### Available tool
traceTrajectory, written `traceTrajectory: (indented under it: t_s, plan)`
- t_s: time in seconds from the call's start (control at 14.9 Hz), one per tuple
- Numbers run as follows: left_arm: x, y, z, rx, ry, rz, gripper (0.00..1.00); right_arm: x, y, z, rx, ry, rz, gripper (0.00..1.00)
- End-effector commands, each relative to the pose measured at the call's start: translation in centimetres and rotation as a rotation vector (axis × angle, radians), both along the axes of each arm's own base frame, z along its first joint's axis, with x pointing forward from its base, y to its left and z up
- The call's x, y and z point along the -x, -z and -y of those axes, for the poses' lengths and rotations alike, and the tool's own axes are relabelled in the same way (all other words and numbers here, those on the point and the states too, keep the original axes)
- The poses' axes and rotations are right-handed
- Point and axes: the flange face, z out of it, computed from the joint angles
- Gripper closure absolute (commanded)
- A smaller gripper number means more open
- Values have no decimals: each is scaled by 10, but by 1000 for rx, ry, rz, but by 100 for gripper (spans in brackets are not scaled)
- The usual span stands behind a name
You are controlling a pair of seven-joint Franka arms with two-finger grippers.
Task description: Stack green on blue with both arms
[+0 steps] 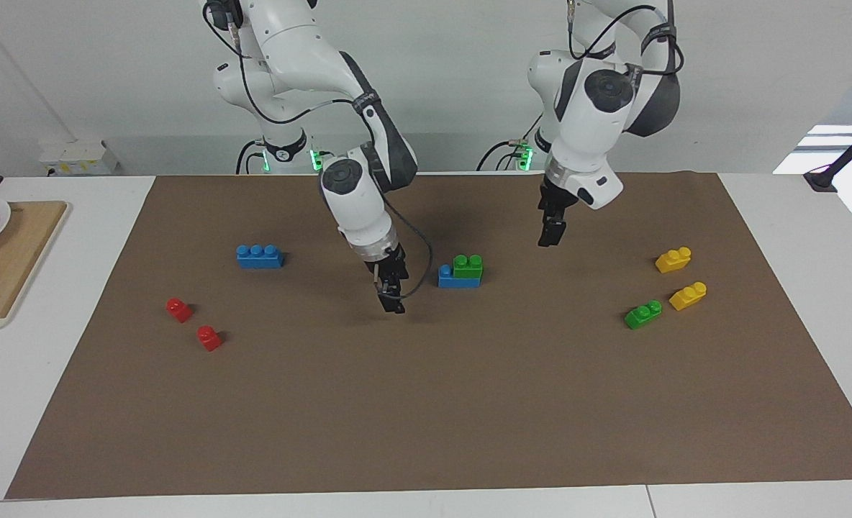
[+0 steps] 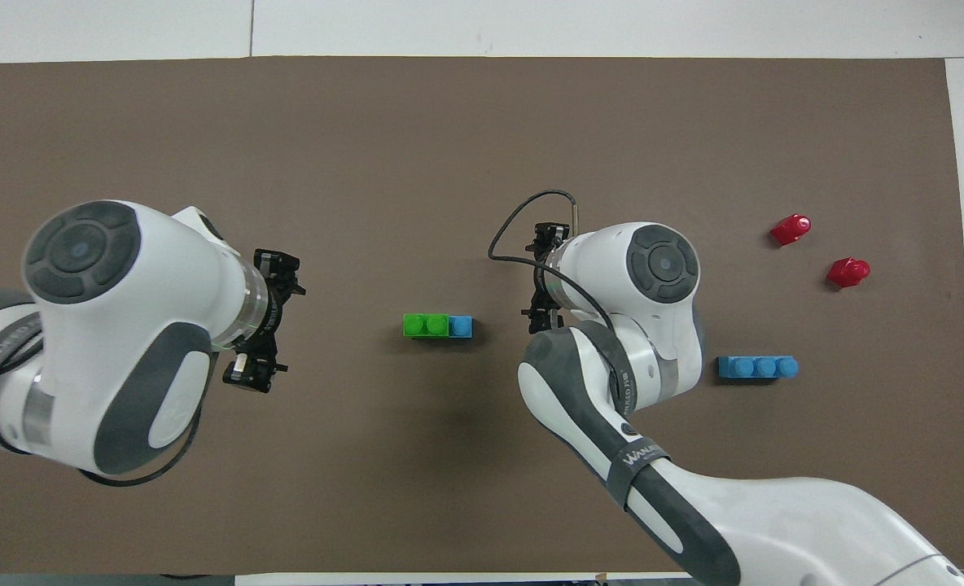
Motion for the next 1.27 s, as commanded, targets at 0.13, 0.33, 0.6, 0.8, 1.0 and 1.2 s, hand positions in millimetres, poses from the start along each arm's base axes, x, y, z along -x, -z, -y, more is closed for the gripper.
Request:
traceTrajectory:
  t_s: [0.13,0.33,0.6,0.8,1.0,1.2]
  plan:
    - [4,-30,-61,6,229,3,0,-29,-84,76,33,-338,62,0]
    - [-4,-32,-87,4,331,7,0,-39,-127,140,56,-598,112,0]
    - [-21,-50,-122,-12,523,14,0,-24,-175,210,133,-915,173,0]
    - [-30,-63,-144,-4,694,5,0,0,-214,244,245,-1175,177,0]
    - [-24,-60,-155,-30,971,-80,0,22,-237,277,245,-1338,174,0]
    - [-26,-59,-162,-30,1000,-70,0,41,-256,290,260,-1394,125,0]
